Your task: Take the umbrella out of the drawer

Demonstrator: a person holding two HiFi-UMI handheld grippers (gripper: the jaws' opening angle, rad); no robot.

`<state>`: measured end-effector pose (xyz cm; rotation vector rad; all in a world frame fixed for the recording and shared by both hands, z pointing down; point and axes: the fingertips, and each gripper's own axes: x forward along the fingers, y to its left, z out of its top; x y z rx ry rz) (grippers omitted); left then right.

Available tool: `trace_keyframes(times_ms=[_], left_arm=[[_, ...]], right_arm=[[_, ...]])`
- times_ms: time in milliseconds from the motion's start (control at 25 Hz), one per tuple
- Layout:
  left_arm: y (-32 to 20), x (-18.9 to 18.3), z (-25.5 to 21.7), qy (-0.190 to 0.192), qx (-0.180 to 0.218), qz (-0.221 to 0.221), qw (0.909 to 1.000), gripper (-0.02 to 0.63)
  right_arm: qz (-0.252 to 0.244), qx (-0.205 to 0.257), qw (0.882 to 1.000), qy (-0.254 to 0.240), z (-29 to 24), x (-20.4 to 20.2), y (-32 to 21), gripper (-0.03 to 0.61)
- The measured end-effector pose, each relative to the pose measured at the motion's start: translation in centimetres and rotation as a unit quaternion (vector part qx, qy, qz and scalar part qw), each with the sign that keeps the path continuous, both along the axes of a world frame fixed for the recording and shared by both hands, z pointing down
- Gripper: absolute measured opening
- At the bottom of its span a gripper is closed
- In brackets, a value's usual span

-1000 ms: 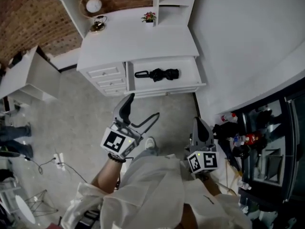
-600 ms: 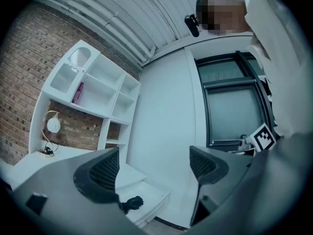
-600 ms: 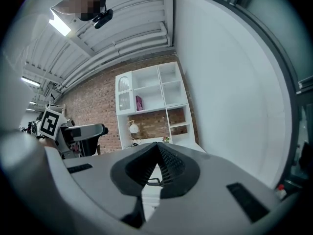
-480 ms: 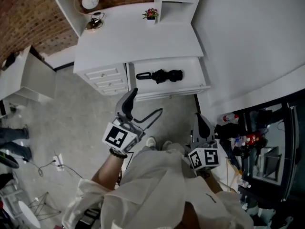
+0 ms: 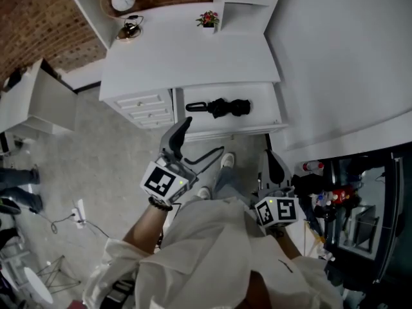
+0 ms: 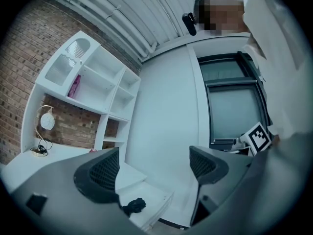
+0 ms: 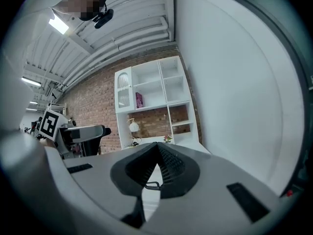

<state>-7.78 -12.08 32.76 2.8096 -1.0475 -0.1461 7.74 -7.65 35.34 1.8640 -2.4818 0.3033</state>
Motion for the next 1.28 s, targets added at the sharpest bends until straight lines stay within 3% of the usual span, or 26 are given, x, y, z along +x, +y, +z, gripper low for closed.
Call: trace_keyframes(times_ms=[600, 960, 1280], left_arm=[[-13.0, 7.3, 1.7, -0.039, -0.019, 0.004, 0.9991, 0.43], [-20.4, 10.3, 3.1, -0.039, -0.03, -0.026, 0.9984, 0.428], [-23.7, 11.7, 7.0, -0.082, -0.058, -0.025, 0.9947, 0.428]], right_arm=[[-0.038, -0.034, 0.998, -0.021, 2.6, 5.1, -14.0, 0.017], [-0.066, -0.065, 0.995, -0.024, 5.1, 8.0, -21.6, 0.017], [-0.092, -0.103, 0.99, -0.038, 8.7, 8.0, -25.6, 0.017]])
